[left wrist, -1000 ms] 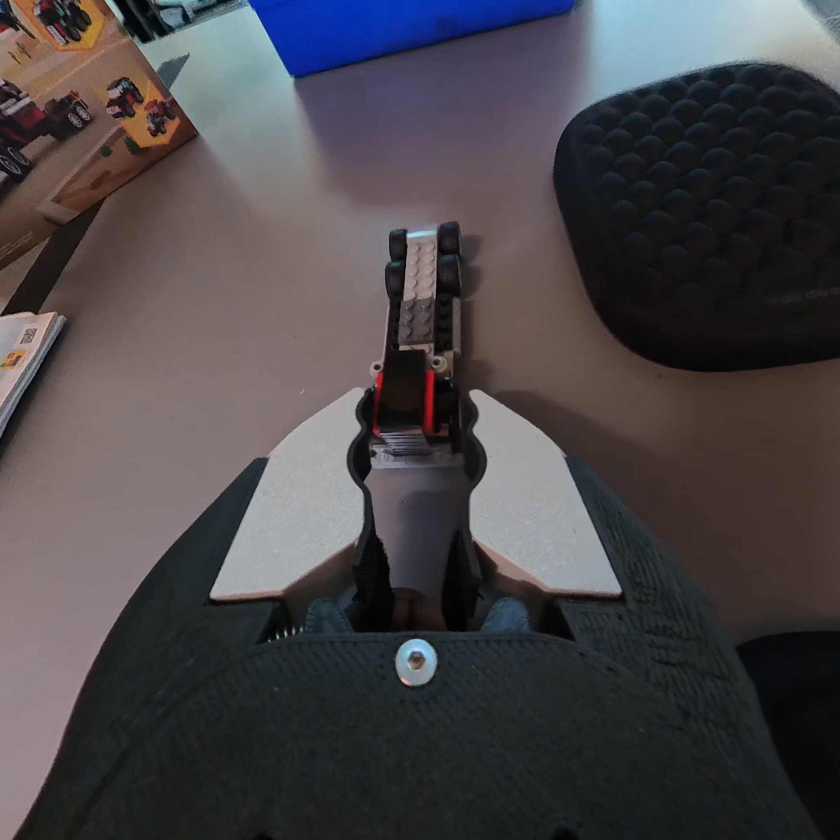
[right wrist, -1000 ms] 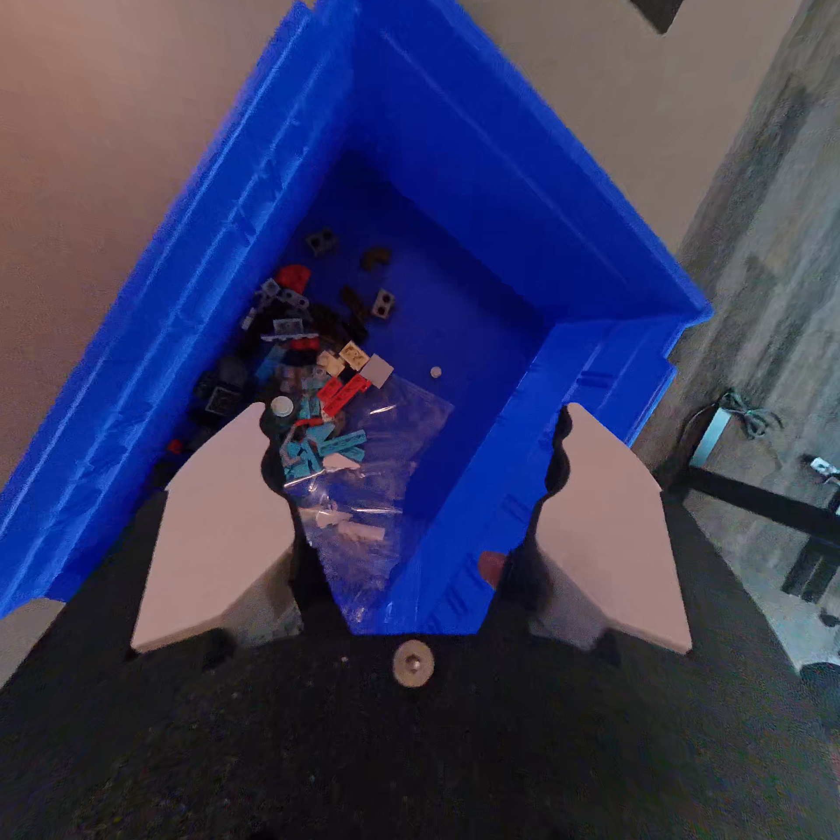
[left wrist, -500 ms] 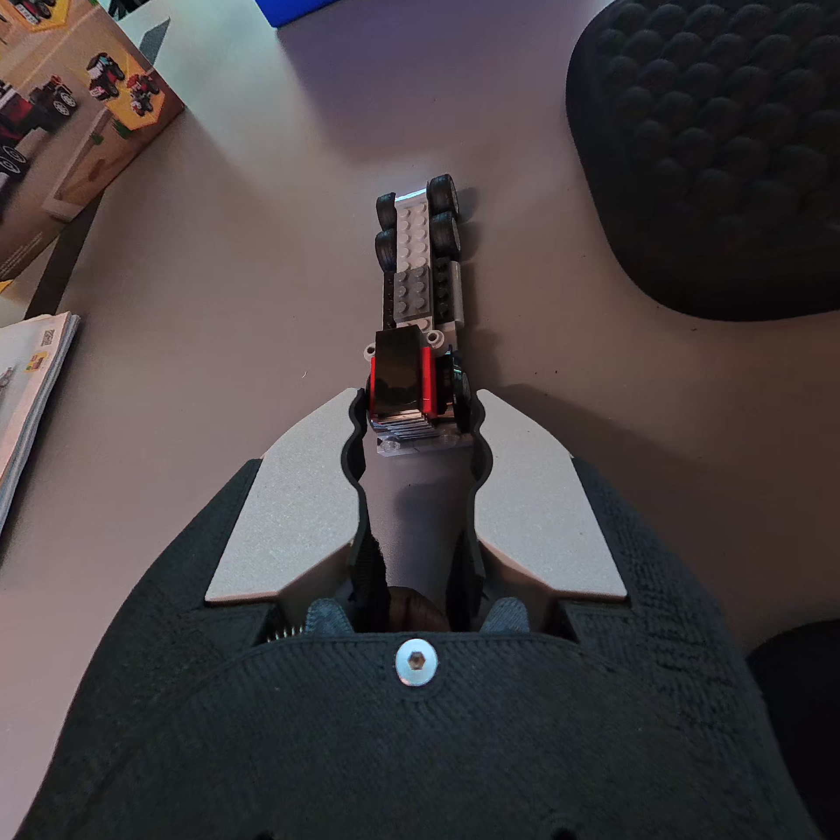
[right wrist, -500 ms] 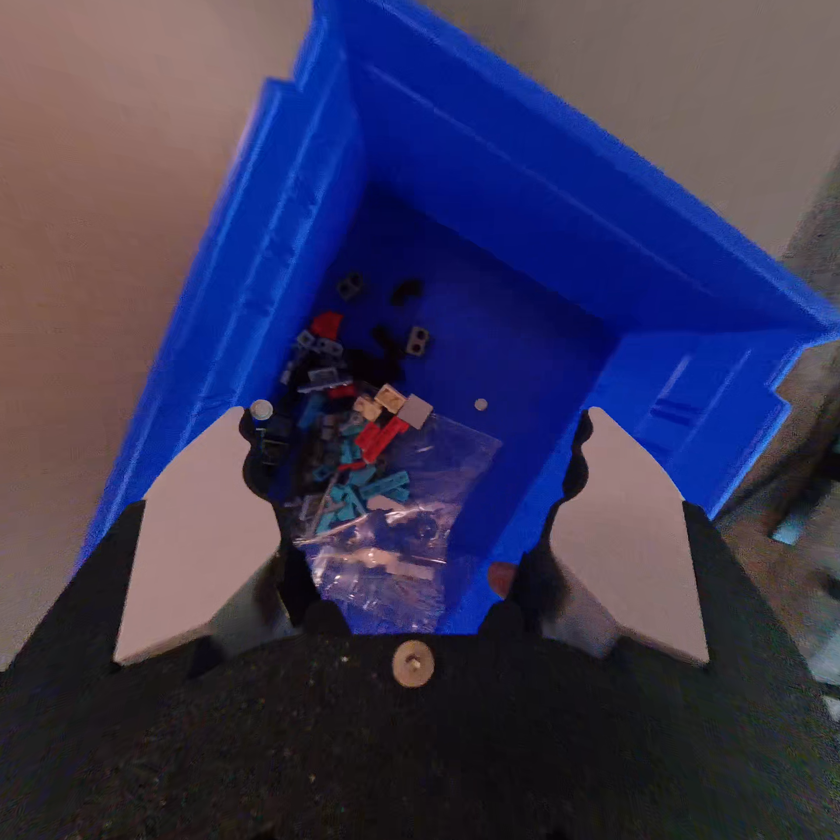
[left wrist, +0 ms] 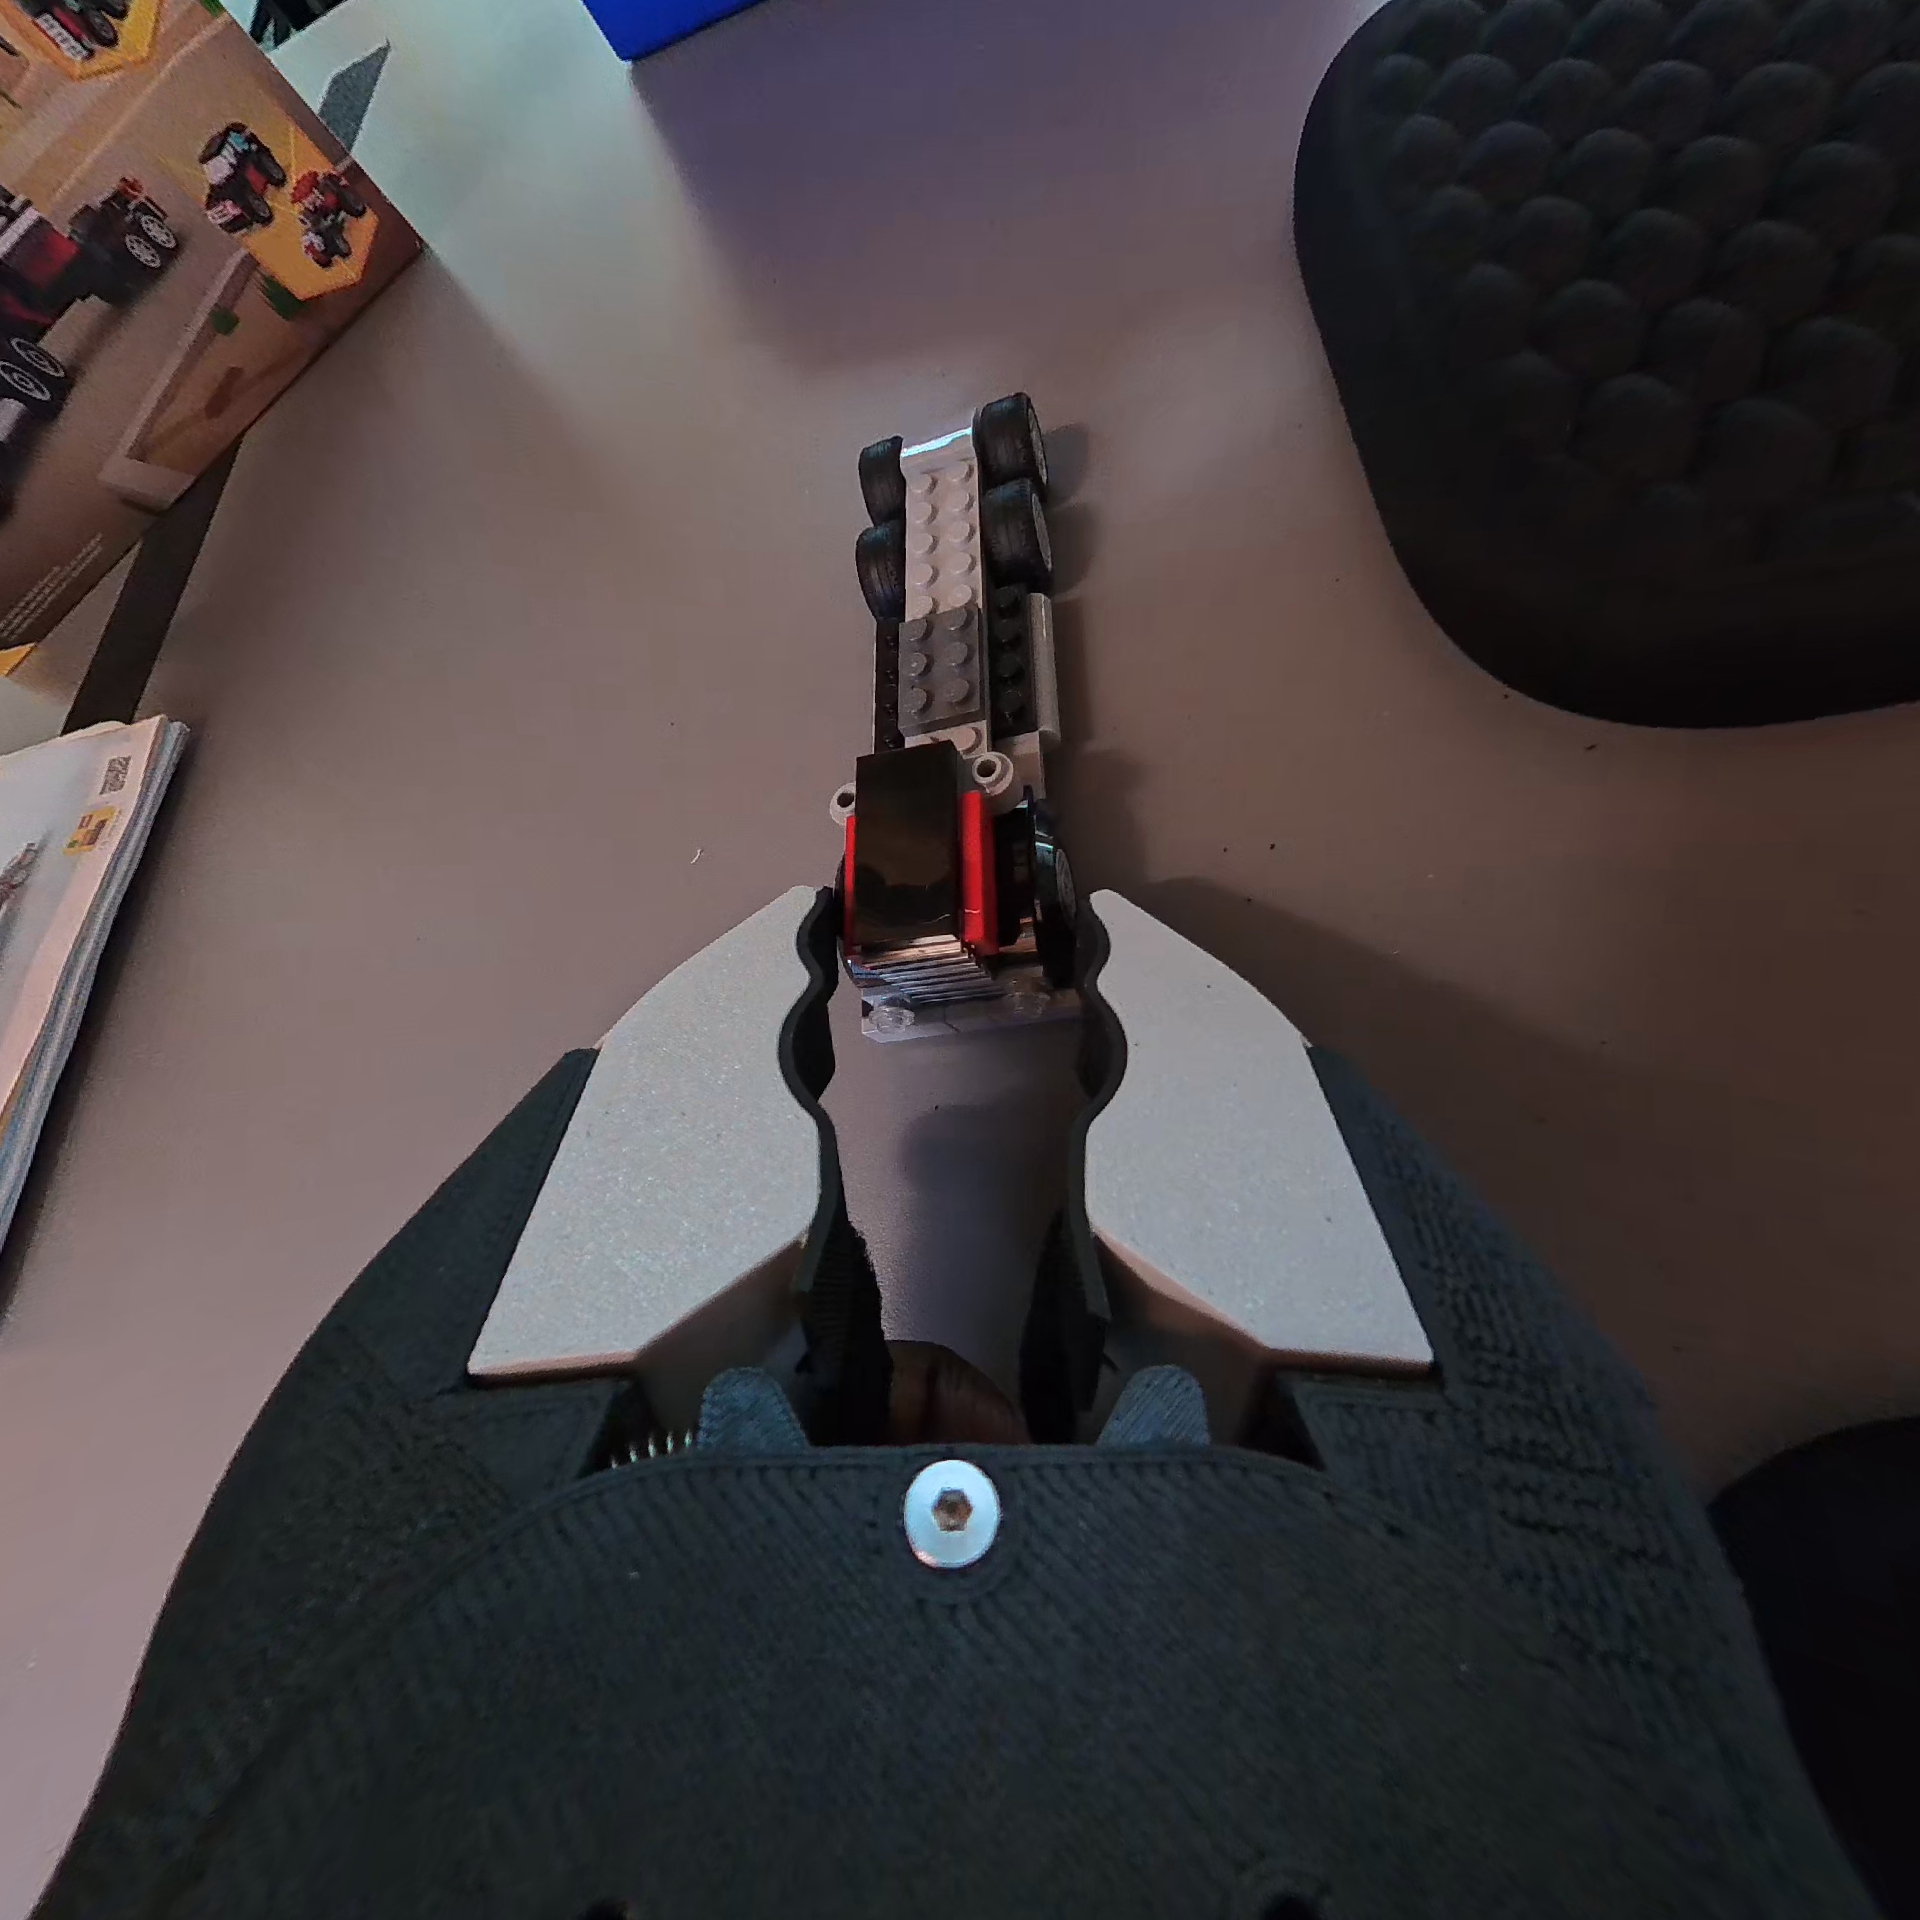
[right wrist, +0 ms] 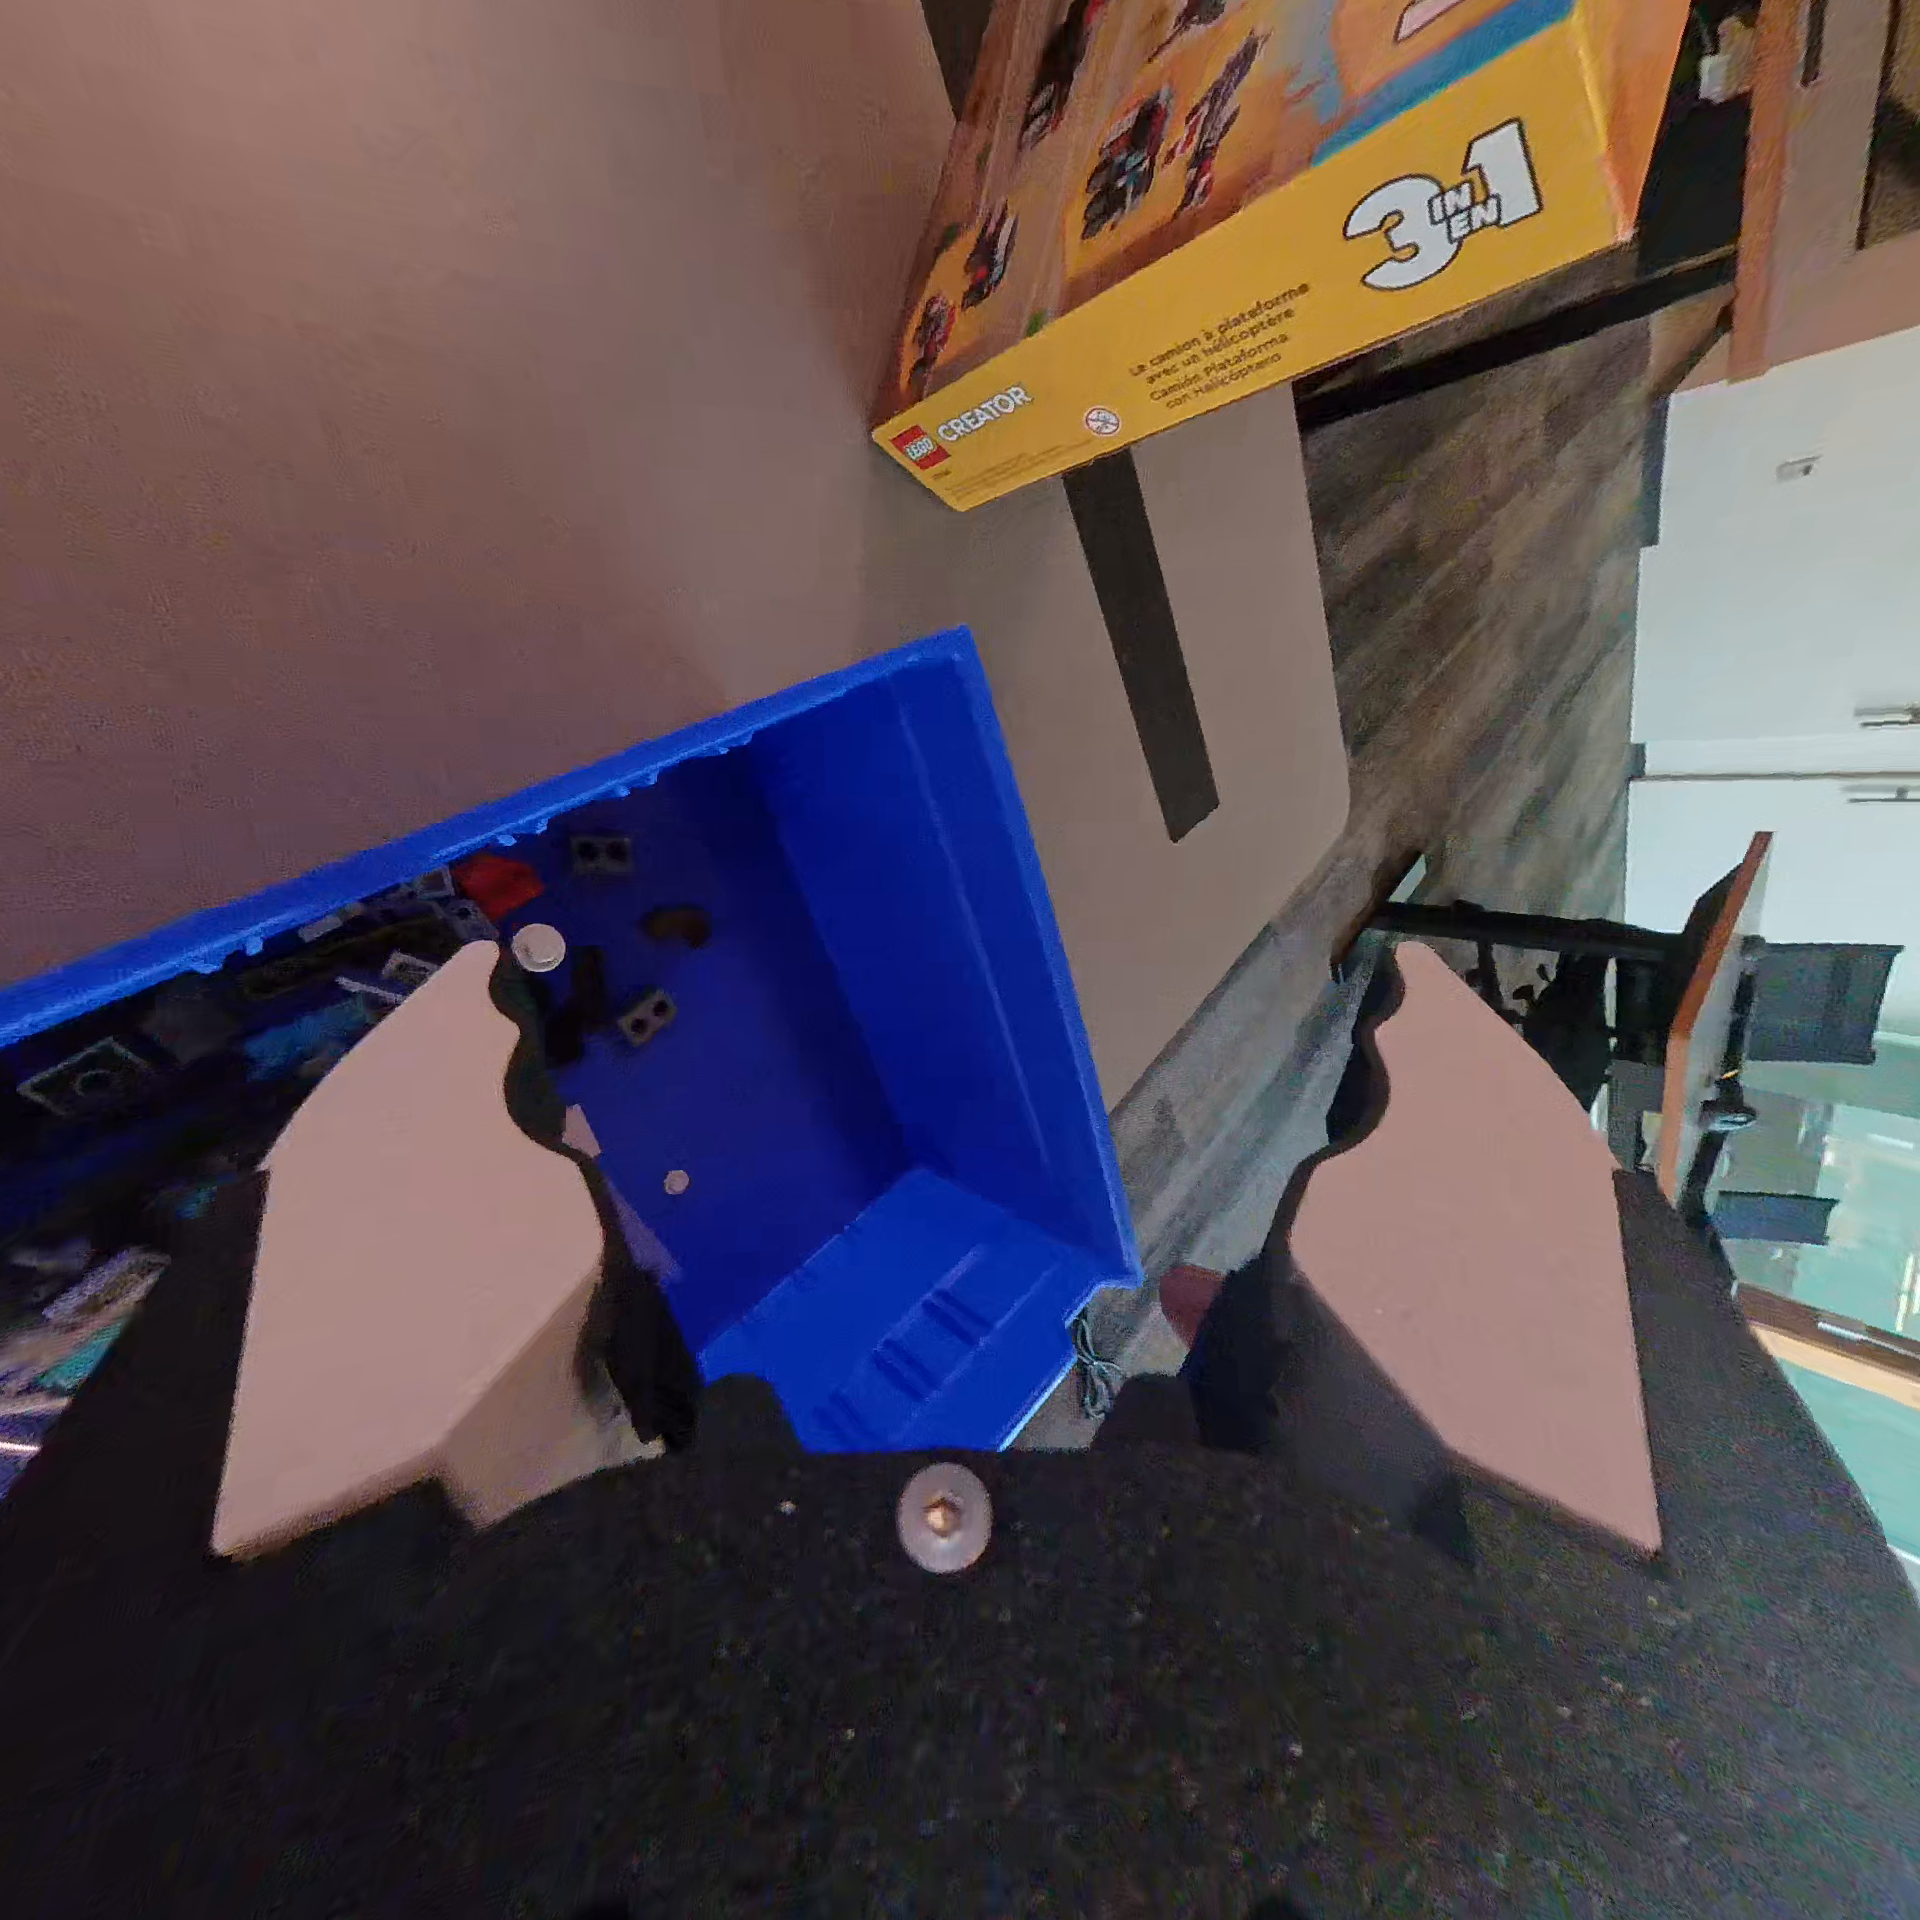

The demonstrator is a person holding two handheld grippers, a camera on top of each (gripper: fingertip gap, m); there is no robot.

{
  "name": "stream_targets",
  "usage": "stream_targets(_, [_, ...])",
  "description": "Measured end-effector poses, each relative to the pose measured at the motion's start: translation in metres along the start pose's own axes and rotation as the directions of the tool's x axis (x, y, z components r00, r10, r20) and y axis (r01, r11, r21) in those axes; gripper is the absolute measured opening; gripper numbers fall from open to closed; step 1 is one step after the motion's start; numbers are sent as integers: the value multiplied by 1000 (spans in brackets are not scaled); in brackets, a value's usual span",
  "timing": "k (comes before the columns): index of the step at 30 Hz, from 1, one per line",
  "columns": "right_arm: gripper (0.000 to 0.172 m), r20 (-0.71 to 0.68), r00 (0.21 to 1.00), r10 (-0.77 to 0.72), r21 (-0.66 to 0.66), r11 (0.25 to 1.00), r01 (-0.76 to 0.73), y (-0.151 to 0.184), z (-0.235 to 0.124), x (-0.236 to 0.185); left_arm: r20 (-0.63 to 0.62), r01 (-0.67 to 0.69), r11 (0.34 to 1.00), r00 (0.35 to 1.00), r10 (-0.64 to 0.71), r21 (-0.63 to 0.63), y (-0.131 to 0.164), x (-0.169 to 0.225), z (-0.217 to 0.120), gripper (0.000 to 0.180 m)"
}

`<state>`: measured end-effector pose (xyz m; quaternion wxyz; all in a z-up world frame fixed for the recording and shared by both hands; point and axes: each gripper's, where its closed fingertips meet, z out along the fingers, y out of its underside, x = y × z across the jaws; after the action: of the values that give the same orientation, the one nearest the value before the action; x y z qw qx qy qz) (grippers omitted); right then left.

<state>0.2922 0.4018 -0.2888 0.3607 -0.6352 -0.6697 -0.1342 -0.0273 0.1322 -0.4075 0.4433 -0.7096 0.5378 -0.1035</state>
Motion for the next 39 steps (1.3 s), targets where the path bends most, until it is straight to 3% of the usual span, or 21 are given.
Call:
stream_targets(2, [143,-20,998,-62,3,998,62,-1,-3,2,0,0,1000,1000,0,0,0,0,0,44])
stream_targets(4, [131,-10,989,-147,-10,989,147,1,-3,-3,0,0,1000,1000,0,-1,0,0,0,44])
stream_targets(8, [70,59,978,-200,23,980,199,0,1,-13,1,-1,1000,1000,1,-2,0,0,0,44])
stream_targets(9, [64,58,980,-188,36,982,186,0,2,-12,2,-2,1000,1000,2,-2,0,0,0,44])
stream_targets(12, [7,30,978,-206,103,974,202,-6,-3,-8,4,-6,1000,1000,6,-3,0,0,0,44])
stream_targets(16, [7,70,984,-167,100,982,159,1,-1,-15,1,-3,1000,1000,3,-5,1,1,0,44])
stream_targets(24, [64,91,982,-165,12,986,164,18,13,-24,2,-4,1000,1000,4,-6,1,1,0,44])
stream_targets(29, [64,70,994,-83,50,996,80,11,9,-17,1,-4,1000,1000,4,-6,1,1,0,45])
stream_targets(34, [62,-25,984,175,348,924,-156,-71,-39,2,-1,-2,1000,1000,2,-6,1,1,0,45])
stream_targets(37, [57,123,962,244,471,839,-273,-140,-72,-33,-18,1,1000,1000,-1,-1,0,3,-1,48])
stream_targets(39, [50,296,936,189,531,783,-326,-190,-86,-80,-26,27,999,999,-26,31,-5,2,-3,50])
